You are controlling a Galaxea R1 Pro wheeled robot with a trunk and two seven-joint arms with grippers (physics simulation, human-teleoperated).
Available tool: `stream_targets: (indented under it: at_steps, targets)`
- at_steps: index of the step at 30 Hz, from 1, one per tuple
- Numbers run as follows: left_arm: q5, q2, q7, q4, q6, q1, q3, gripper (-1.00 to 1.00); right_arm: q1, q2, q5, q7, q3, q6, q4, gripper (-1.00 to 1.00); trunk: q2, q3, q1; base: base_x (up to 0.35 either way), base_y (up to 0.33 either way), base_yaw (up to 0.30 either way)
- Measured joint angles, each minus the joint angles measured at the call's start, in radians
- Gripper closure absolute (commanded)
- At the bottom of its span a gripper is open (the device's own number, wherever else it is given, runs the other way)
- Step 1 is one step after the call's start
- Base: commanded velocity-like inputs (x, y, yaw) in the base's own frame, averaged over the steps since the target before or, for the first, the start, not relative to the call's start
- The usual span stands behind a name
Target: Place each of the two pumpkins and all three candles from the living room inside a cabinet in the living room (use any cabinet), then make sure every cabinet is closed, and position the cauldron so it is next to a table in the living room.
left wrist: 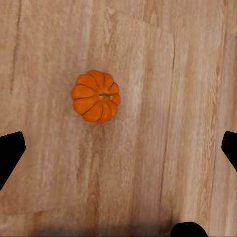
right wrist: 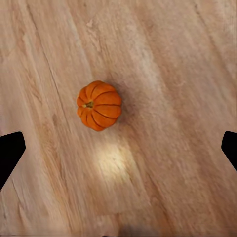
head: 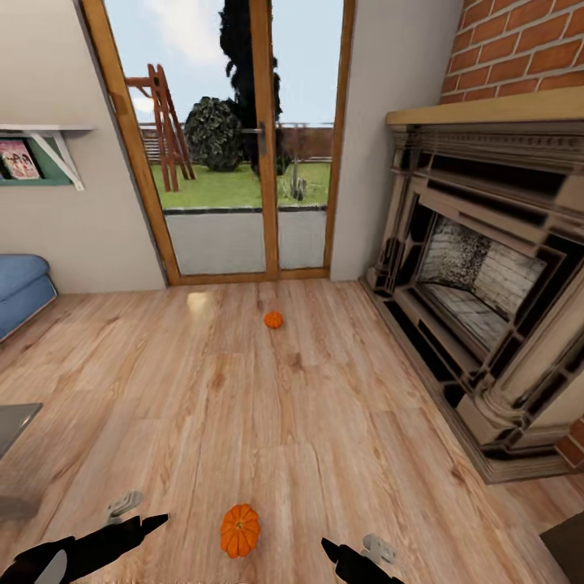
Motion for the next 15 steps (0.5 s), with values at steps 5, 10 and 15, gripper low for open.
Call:
stream_targets:
  at_steps: [5,10,15]
  targets:
    - [0.0,0.0,0.0,0.0,0.0,0.0,0.0,-1.0,0.0,0.0,0.0,0.0,0.0,0.0,0.0,-1.0,0.0,0.0,0.0,0.023,-0.034,0.289]
    - [0.0,0.0,0.0,0.0,0.0,0.0,0.0,-1.0,0.0,-0.001,0.001,0.007,0.0,0.0,-0.001,-1.0,0.0,0.0,0.0,0.135,-0.138,0.222]
    - [0.0,0.0,0.0,0.0,-0.001,-0.001,0.0,-1.0,0.0,-0.002,0.001,0.016,0.0,0.001,-0.002,-1.0,0.0,0.0,-0.001,0.283,-0.041,0.036]
